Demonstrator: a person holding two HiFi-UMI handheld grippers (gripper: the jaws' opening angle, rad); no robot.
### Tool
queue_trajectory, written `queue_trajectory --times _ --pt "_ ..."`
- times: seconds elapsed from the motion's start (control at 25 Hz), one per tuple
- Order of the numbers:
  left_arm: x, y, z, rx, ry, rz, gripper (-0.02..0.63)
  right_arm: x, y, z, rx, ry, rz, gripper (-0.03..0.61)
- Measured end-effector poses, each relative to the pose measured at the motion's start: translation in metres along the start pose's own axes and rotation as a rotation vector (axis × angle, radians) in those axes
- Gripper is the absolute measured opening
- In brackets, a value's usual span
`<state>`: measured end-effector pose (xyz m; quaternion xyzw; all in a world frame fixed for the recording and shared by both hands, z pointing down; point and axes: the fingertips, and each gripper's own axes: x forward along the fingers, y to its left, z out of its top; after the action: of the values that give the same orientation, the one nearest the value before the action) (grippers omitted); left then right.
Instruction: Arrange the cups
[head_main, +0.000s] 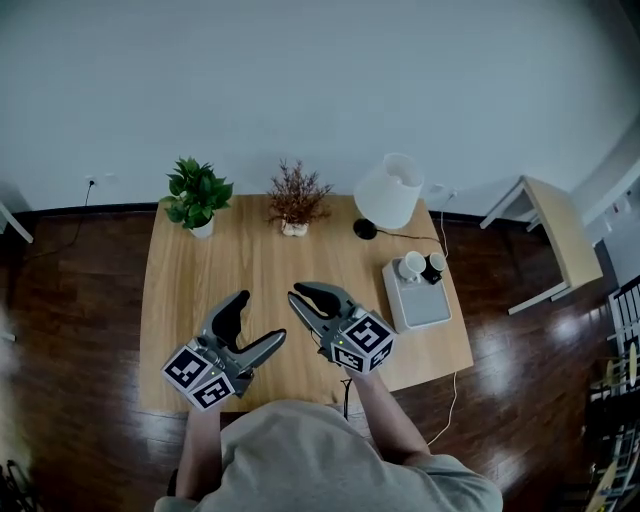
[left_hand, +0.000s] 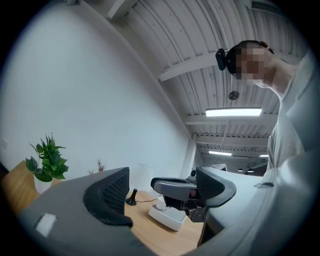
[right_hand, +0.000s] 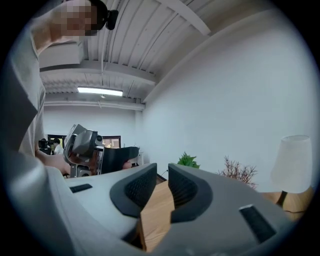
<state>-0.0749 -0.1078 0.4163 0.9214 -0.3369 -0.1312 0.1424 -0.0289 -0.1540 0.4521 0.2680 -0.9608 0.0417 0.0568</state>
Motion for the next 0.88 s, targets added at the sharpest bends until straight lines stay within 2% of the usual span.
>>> queue_trajectory --times 0.16,0.28,0.48,0.88 --pt "-0.0043 0.0035 0.0045 0.032 -0.013 0.018 0.41 0.0037 0.0096 0.0058 -0.011 -0.005 0.012 0.061" --pt "-0.0031 0.001 0.0044 0.057 -0.003 0.002 0.408 0.0043 0.0121 0.0079 -0.018 -0.007 0.008 0.061" --pt "0.0003 -0.0015 0.0053 0.02 -0.013 -0.042 0.408 0.0023 0.0094 0.0056 -0.013 -0.002 -0.01 0.061" --pt "0.0044 0.0005 0.0025 0.013 -0.003 -0.064 0.408 -0.0019 0.0045 0.0 -0.005 0.005 -0.039 0.061"
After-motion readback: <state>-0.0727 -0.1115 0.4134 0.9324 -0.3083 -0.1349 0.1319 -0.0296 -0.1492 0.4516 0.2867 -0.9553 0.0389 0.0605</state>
